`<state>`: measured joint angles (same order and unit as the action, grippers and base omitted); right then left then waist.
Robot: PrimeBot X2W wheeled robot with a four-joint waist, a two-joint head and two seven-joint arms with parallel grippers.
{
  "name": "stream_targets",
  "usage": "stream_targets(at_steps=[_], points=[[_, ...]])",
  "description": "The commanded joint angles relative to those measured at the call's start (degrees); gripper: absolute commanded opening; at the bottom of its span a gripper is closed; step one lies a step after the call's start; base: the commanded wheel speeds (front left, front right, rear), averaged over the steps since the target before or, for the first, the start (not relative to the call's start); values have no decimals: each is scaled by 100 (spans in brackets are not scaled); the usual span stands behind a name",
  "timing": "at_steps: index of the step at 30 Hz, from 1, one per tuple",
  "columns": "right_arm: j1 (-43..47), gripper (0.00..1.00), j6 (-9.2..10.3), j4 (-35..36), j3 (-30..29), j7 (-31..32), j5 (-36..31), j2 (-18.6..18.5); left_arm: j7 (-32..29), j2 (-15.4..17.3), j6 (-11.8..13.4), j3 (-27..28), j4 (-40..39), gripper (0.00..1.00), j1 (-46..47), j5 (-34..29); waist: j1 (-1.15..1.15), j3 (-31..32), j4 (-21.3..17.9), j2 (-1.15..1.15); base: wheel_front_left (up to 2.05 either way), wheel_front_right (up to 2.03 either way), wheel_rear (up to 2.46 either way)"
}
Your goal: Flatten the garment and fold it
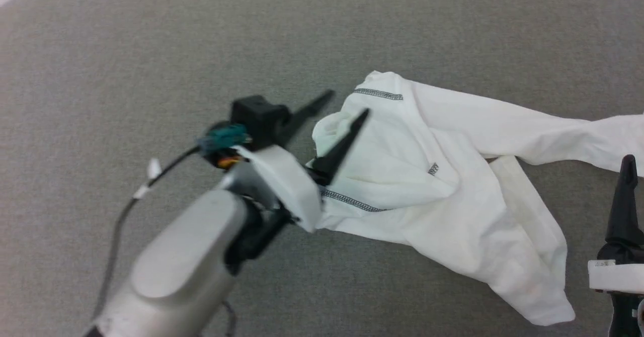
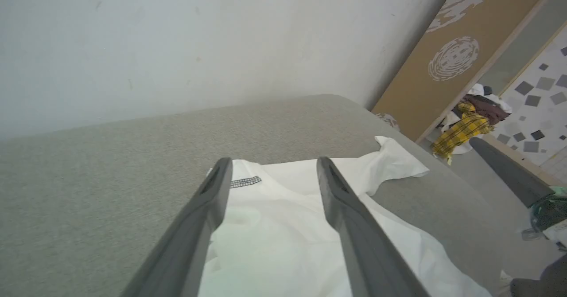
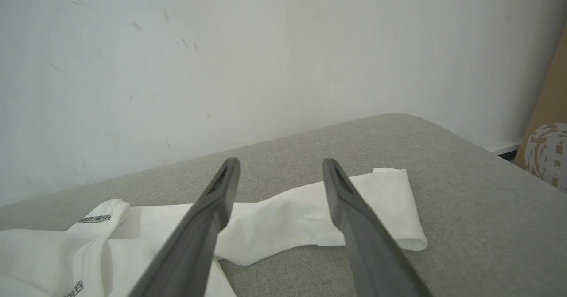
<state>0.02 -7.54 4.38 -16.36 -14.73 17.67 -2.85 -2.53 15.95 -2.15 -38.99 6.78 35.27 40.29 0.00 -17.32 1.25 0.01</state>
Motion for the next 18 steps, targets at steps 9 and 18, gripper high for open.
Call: stream_targets(at_steps=[9, 18], points=[[-70, 100, 5, 56, 33, -10, -132, -3, -456, 715, -15, -83, 10, 100, -191, -110, 0, -122, 186, -1, 0, 0, 0], [-94, 100, 5, 141, 38, 85, -195, -3, -543, 413, -111, -246, 410, 100, -188, 100, 0, -166, 111, -1, 0, 0, 0]])
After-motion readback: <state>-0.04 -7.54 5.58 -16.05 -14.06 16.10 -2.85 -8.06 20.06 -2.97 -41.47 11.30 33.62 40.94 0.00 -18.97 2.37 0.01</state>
